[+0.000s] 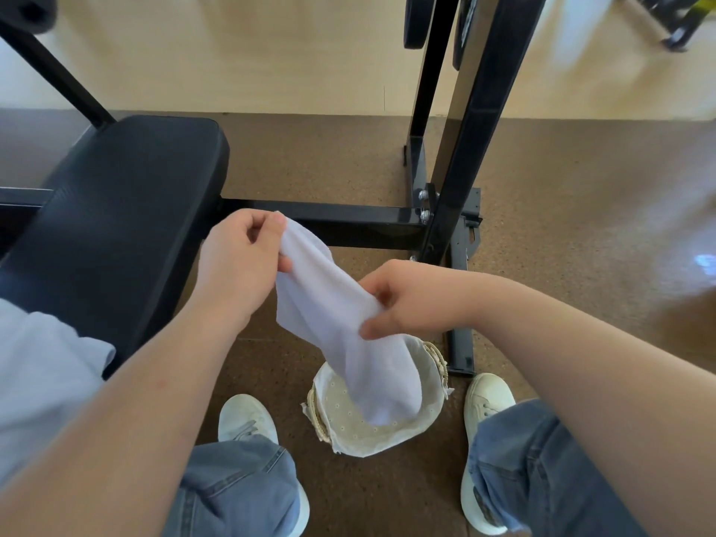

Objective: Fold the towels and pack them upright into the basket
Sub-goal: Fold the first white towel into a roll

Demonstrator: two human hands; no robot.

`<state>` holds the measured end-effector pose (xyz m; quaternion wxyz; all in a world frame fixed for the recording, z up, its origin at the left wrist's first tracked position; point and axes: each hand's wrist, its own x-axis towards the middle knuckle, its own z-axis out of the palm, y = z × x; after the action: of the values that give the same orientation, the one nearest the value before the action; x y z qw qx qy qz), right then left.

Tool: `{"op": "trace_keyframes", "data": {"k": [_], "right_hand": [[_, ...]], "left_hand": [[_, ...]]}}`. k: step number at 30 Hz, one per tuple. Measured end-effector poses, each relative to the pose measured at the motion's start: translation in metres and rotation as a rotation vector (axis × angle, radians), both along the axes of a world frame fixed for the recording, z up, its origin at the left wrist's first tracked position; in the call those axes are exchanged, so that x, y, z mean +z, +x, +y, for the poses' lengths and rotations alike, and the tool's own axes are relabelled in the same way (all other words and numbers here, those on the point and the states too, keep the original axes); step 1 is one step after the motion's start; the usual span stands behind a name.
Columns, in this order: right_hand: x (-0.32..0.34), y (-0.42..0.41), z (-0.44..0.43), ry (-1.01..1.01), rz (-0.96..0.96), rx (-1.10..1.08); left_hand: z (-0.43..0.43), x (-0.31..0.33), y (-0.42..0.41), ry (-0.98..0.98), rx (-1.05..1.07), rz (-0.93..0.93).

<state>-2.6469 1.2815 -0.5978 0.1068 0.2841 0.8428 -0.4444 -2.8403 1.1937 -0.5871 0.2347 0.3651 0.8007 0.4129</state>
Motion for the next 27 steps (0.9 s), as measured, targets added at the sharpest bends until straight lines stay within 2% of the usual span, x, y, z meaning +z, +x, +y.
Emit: {"op": "trace_keyframes", "data": {"k": [5,7,10,14,18,21,27], "right_hand": [[0.002,0.004,0.007,-0.235,0.01,-0.128],[0.002,0.005,0.007,-0.191,0.008,-0.143],[-0.001,0.002,0.007,0.025,-0.002,-0.176],[-0.001,-0.002,0.009,0.265,0.005,-0.348],[-0.004,-0.005,0.008,0.208,0.119,-0.469],[-0.004,-0.009,0.004,0.104,0.149,-0.426],[-0.01,-0.012,0.0,0.166,0.103,-0.396]], "left_hand": [[0.0,0.001,-0.004,0.018,-0.007,-0.005],[0.001,0.001,-0.004,0.029,-0.063,0.004],[0.001,0.001,-0.001,0.039,-0.165,0.033],[0.001,0.002,0.0,0.049,-0.218,0.098],[0.0,0.003,0.0,0.067,-0.24,0.101],[0.001,0.003,0.002,0.091,-0.278,0.1],[0.0,0.002,0.001,0.111,-0.308,0.126]]}}
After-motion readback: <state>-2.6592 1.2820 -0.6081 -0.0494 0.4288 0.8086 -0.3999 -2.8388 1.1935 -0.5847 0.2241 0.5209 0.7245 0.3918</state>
